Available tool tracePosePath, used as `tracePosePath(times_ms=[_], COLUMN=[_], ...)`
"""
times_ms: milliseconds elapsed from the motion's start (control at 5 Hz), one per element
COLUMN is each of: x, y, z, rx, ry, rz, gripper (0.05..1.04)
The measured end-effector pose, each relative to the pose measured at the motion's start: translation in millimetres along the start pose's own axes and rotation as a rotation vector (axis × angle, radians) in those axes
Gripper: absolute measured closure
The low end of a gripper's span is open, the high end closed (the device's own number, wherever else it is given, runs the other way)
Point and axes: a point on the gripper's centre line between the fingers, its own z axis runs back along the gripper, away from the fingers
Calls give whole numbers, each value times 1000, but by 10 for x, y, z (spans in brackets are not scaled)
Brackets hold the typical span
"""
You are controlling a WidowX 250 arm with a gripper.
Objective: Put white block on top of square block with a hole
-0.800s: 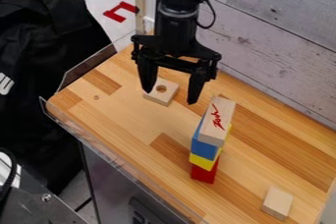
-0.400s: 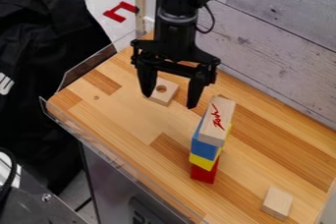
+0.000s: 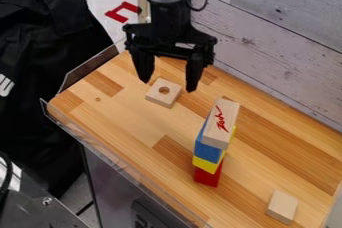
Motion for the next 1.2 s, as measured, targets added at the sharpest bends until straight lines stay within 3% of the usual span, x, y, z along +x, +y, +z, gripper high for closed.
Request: tracePosePath(times_ms=[400, 600, 1000, 1200], x=[-171, -225, -271, -254], y=[-467, -715, -846, -853], z=[128, 208, 154, 1], rx=[101, 93, 86, 90], ry=[-49, -88, -64, -5], rz=[-222, -301, -325, -314], gripper=[83, 83, 83, 83])
